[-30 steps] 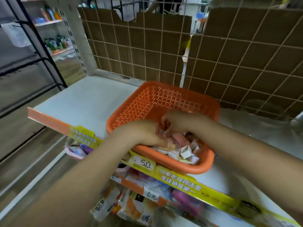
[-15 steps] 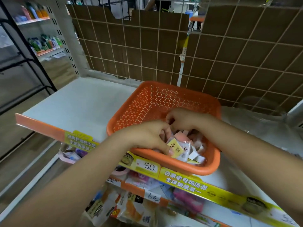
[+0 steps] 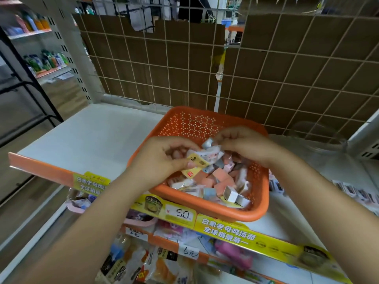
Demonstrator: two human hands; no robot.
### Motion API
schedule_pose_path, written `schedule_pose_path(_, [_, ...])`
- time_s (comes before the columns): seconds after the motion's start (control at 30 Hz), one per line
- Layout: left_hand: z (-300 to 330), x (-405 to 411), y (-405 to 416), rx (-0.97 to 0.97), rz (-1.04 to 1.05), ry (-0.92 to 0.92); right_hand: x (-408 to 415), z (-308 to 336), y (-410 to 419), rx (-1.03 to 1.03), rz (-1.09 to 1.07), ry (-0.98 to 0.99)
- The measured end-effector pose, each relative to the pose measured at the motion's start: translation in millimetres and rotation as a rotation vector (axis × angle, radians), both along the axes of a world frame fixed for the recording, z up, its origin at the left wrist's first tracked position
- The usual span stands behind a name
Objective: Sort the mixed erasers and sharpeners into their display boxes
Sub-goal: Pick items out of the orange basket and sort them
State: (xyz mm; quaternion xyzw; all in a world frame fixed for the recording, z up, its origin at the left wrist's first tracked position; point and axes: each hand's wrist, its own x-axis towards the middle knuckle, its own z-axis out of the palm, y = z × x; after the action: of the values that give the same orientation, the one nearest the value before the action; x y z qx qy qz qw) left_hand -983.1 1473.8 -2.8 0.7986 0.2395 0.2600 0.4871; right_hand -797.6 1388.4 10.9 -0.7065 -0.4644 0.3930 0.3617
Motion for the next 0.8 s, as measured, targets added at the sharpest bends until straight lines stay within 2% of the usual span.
schedule_pose_path(0.07, [-1.6,-2.5,-3.2,0.028,0.017,-0.047,-1.7,0.2,-12.2,0.03,-0.034,0.106])
schedule_pose_path(0.17, [-7.1,-1.3,-5.9,0.17,0.03,-0.124,-8.5,-1.9,-30.2,0.116,-0.104,0.242])
schedule_pose_path(0.23, [-8.3,2.6,-12.1,0.162,0.049,-0.21,-14.5,-3.8,-41.8,0.193,-0.165,0.327])
schedule_pose_path(0.33, [-8.7,9.3,-23.2,0.086,0.025,-0.314,-20.6,-3.4,-57.6,0.319,-0.239,0.464])
schedule_pose_path(0.5, [-5.1,23.5,-48.0,-0.111,0.028,-0.47,-11.3,-4.0,-81.4,0.437,-0.277,0.489])
schedule_pose_path(0.7, [-5.1,53.7,-85.9,-0.237,0.048,-0.417,12.5,-4.8,-122.7,0.45,-0.266,0.507])
schedule_pose_path(0.8, [-5.9,73.5,-111.6,-0.336,0.059,-0.426,31.8,-7.8,-153.2,0.464,-0.34,0.536])
